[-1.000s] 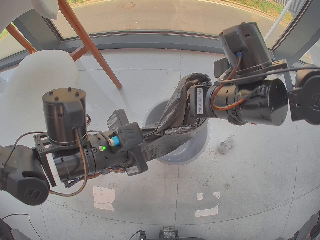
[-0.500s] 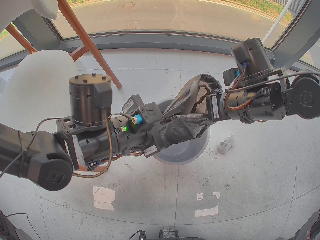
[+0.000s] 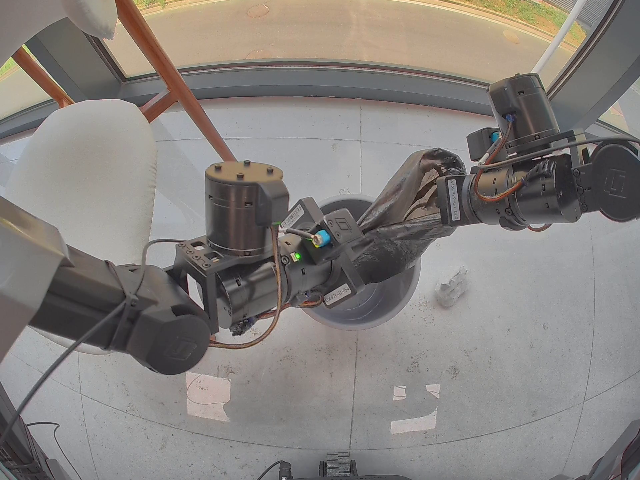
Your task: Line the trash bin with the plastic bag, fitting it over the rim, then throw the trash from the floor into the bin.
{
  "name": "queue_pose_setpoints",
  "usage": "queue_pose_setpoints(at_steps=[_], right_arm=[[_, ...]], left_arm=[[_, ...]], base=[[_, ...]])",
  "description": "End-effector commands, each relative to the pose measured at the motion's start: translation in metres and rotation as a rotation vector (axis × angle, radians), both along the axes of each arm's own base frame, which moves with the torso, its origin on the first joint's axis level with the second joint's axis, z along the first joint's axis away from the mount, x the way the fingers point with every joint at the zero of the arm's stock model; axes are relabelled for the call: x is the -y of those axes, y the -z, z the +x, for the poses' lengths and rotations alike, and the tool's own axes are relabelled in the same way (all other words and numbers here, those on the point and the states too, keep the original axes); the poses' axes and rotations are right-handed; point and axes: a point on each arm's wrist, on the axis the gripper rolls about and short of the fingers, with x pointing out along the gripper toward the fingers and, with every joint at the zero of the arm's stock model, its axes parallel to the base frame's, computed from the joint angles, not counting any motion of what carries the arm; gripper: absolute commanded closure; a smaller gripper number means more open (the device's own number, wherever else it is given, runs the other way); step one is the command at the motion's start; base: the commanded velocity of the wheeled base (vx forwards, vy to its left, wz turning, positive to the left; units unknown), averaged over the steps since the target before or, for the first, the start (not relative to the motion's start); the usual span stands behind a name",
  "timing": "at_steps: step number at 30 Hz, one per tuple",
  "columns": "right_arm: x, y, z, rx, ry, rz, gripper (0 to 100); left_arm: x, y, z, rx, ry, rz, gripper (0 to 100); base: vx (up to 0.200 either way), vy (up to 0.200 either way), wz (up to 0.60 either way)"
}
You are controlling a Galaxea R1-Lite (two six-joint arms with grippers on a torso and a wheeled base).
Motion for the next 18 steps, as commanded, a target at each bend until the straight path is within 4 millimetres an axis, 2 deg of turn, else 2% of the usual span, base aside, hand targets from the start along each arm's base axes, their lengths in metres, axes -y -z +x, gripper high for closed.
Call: queue_pose_setpoints(at_steps=[1,9,13,18], right_arm=[[0.006,0.001,0.002,-0.005,0.011,0.003,100],[0.008,0.012,-0.005,-0.045,-0.002,-0.019,100],[0.007,0.013,-0.006,-0.048,-0.008,-0.02,100],[0.004,0.012,-0.007,-0.043,-0.017,-0.019,100]], left_arm=[[0.003,0.006,0.003,-0.014,-0.002,0.0,0],[0.002,0.001,0.005,-0.04,-0.037,-0.055,0],[-0.009,-0.007,0.021,-0.038,-0.091,-0.106,0],[-0.014,-0.001,0.032,-0.048,-0.112,-0.103,0]], base=[[0.0,0.0,0.0],[0.0,0.0,0.0],[0.0,0.0,0.0],[0.0,0.0,0.0]])
